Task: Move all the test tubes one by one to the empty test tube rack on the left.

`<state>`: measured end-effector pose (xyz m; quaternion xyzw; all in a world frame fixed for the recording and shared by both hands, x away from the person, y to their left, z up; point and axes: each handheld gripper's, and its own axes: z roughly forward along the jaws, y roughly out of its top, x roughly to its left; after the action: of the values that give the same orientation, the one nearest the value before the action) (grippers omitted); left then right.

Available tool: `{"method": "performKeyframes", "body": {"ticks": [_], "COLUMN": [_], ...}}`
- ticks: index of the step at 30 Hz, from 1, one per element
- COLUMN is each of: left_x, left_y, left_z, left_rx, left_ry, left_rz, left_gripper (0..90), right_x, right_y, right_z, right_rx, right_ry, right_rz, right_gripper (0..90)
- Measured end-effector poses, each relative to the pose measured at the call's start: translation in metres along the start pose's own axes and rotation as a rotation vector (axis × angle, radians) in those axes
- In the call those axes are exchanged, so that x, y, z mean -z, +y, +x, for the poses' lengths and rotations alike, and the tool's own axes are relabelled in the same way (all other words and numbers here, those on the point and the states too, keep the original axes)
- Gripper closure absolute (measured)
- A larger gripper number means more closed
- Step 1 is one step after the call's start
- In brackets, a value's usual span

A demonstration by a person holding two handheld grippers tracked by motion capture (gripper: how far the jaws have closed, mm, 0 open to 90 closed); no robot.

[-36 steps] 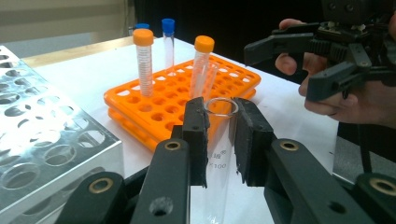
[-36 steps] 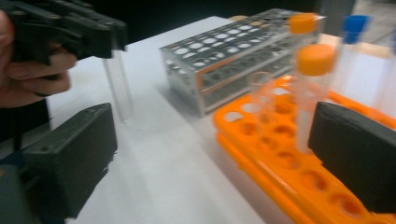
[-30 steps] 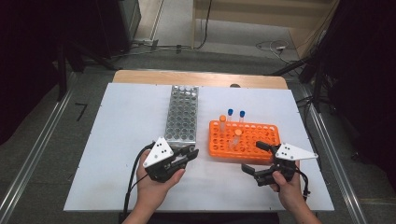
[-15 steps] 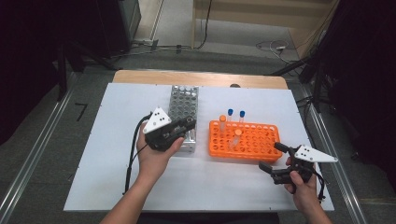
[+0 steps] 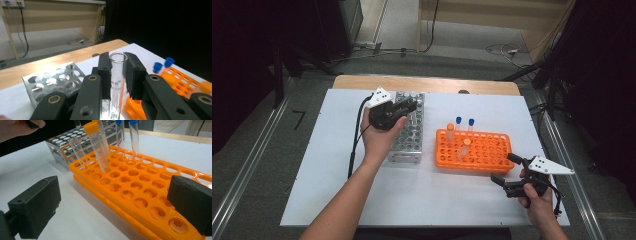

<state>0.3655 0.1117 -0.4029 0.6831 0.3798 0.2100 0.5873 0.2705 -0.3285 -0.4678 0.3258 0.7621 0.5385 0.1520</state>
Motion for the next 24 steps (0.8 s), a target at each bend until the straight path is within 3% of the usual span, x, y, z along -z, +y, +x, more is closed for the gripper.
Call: {"method": "performKeyframes", "body": {"ticks": [10, 12, 17, 21, 24], "left_x": [-0.034, -0.043, -0.054, -0.067, -0.076], "left_y": [0.016, 0.022, 0.030, 0.036, 0.037], "left_z": [0.024, 0.032, 0.041, 0.047, 0.053], "left_rx": [0.012, 0.006, 0.024, 0.016, 0.038], "left_ry": [0.057, 0.052, 0.061, 0.084, 0.093], "left_rz": [-0.002, -0.008, -0.021, -0.011, -0.005], "left_gripper": [76.2, 76.1, 76.1, 76.1, 76.1], "right_x": [0.000, 0.000, -0.001, -0.001, -0.001], "right_y": [-0.001, -0.001, -0.002, -0.003, -0.003], "right_z": [-0.001, -0.001, -0.003, -0.003, -0.003], "right_rx": [0.000, -0.004, -0.011, -0.009, -0.008], "right_ry": [-0.007, -0.005, -0.003, -0.002, 0.000], "right_rz": [-0.002, 0.000, 0.003, 0.005, 0.005], "right_gripper": [0.0, 0.0, 0.0, 0.0, 0.0]}}
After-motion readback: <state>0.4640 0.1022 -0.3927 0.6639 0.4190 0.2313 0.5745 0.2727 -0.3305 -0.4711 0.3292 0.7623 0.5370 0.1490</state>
